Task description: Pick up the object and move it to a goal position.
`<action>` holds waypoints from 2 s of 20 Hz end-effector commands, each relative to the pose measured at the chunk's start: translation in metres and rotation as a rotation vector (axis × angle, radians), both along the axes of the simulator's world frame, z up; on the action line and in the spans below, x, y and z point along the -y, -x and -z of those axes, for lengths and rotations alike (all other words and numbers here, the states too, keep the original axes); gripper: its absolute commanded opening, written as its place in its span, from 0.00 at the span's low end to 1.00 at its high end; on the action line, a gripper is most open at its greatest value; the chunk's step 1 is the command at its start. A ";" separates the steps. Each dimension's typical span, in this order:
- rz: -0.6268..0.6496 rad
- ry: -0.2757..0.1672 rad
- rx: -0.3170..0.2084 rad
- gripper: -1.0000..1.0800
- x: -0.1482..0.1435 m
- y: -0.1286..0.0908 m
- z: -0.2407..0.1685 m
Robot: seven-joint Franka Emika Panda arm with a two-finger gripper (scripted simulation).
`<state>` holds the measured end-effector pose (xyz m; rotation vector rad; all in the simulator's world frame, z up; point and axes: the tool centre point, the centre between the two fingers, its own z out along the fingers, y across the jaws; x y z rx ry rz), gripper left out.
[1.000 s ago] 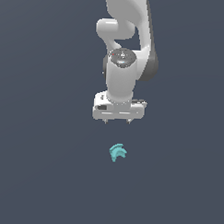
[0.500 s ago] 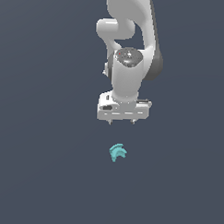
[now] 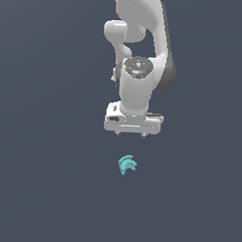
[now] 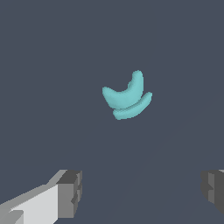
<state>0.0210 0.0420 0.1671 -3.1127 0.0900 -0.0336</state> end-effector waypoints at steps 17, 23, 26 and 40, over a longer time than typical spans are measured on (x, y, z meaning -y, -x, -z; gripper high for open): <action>0.502 -0.007 -0.028 0.96 0.006 -0.034 0.031; 0.670 -0.004 -0.034 0.96 0.007 -0.045 0.042; 0.753 -0.002 -0.036 0.96 0.008 -0.050 0.048; 1.056 0.009 -0.036 0.96 0.008 -0.068 0.068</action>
